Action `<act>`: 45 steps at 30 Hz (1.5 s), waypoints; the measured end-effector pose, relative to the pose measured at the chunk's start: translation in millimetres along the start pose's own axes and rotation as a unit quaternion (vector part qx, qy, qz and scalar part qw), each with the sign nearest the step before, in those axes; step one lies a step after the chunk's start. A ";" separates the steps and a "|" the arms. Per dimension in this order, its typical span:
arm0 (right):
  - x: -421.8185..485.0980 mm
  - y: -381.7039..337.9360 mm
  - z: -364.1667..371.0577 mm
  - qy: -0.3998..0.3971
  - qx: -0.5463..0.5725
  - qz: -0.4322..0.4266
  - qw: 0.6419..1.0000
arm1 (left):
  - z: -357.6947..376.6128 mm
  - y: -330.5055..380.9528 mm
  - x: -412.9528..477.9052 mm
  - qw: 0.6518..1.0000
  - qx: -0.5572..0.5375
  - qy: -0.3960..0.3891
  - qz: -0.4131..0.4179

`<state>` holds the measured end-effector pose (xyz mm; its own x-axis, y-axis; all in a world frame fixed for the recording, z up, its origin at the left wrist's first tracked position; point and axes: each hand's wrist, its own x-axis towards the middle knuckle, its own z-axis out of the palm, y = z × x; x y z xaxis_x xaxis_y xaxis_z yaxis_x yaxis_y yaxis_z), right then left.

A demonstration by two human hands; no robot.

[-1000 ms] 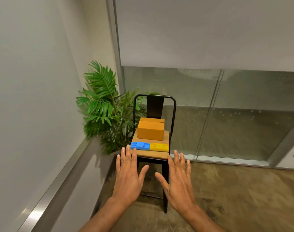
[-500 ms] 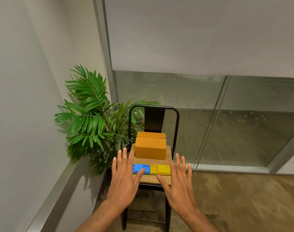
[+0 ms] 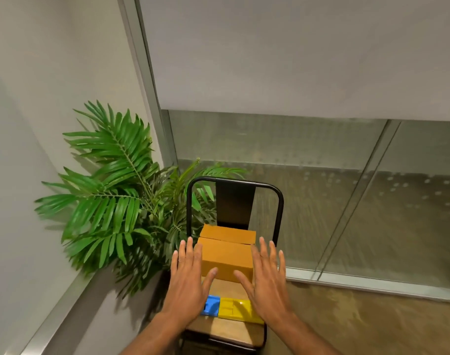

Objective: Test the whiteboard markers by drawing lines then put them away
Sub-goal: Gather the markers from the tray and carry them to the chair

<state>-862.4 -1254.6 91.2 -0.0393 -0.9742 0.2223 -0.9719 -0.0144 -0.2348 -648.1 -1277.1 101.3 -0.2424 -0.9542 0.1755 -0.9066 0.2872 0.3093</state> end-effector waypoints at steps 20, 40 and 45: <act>92.2 -1.0 81.7 -0.165 -0.011 0.001 0.986 | 47.3 -62.4 136.6 0.887 -0.365 -0.166 -0.229; 114.7 -30.1 91.6 -0.124 -0.024 -0.056 0.990 | 54.0 -83.2 164.5 0.797 -0.506 -0.046 -0.326; 102.9 -39.7 82.2 -0.058 0.036 -0.079 0.995 | 41.7 -84.5 164.2 0.877 -0.411 -0.007 -0.249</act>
<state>-808.8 -1372.7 45.6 0.1435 -0.9780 0.1512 -0.9444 -0.1810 -0.2744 -625.7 -1461.5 65.1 0.1026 -0.9779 -0.1820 -0.3475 -0.2067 0.9146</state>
